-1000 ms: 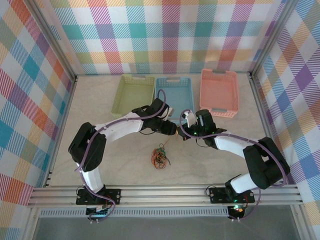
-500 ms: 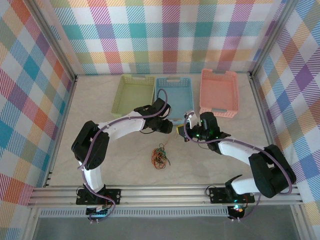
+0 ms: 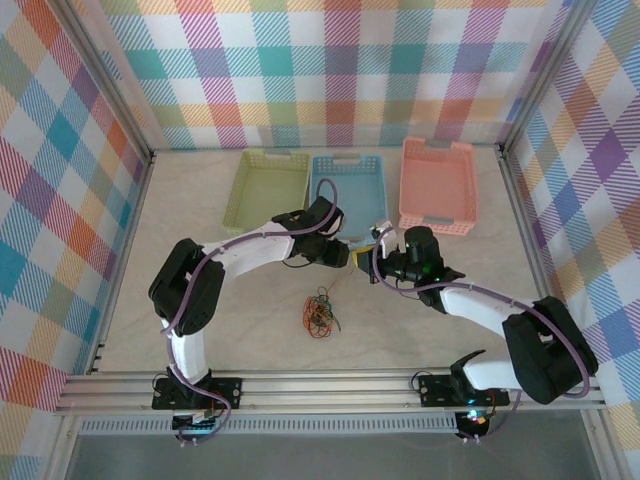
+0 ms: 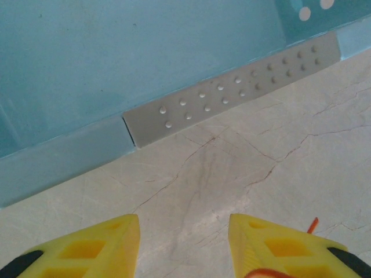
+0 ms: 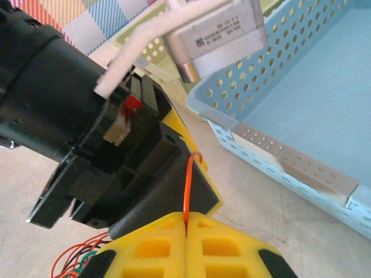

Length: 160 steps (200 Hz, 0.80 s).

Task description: Untangle the cables

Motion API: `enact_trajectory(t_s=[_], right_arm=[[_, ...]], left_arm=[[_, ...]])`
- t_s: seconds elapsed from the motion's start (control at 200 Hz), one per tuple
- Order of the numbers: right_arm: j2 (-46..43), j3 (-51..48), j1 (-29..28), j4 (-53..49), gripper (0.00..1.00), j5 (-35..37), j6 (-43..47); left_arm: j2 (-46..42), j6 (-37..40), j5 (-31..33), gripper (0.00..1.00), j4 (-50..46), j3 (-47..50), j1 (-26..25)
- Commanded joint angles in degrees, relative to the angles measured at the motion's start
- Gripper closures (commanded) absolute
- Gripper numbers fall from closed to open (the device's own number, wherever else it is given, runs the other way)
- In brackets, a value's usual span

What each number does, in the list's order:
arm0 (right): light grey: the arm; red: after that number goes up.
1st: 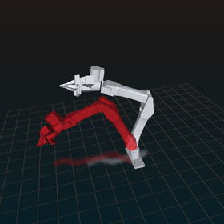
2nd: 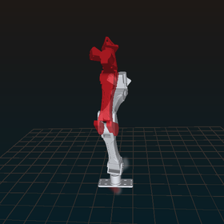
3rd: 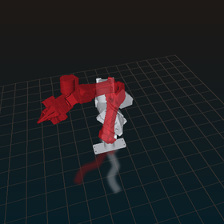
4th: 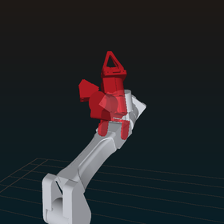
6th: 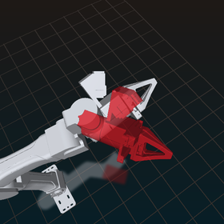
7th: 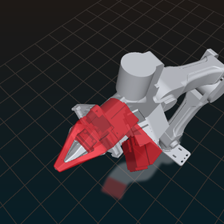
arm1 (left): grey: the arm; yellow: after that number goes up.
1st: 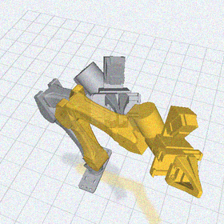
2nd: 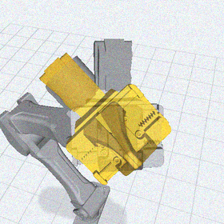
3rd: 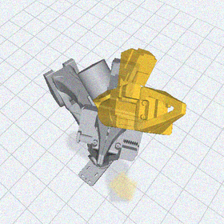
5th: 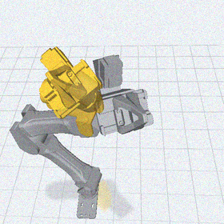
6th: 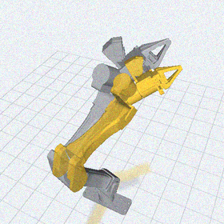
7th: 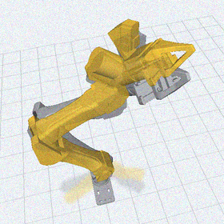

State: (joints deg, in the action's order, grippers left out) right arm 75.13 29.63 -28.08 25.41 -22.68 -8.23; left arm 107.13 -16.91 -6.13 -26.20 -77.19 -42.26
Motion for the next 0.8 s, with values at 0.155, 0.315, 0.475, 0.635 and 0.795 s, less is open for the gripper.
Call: enact_trajectory(t_s=[0.155,0.315,0.475,0.635,0.795], right_arm=[[-5.37,-2.82,-0.03,5.55,1.0,-2.59,-0.81],[-9.44,-4.38,-0.01,6.93,1.0,-3.73,-0.8],[-12.72,-5.37,-0.05,8.08,1.0,-5.63,-1.31],[-16.59,-6.48,-0.05,8.88,1.0,-6.33,-1.69],[-17.91,-6.78,-0.06,8.95,1.0,-7.07,-1.75]], left_arm=[[0.45,-0.83,0.37,0.61,-0.89,-1.96,-0.45],[0.27,-0.89,0.51,0.67,-0.88,-1.76,-0.31],[1.06,-1.06,0.08,0.7,-1.58,-2.44,-0.06],[1.28,-1.3,-0.61,0.74,-1.05,-2.23,0.52],[1.85,-1.44,-1.2,0.77,-1.21,-2.59,0.8]])
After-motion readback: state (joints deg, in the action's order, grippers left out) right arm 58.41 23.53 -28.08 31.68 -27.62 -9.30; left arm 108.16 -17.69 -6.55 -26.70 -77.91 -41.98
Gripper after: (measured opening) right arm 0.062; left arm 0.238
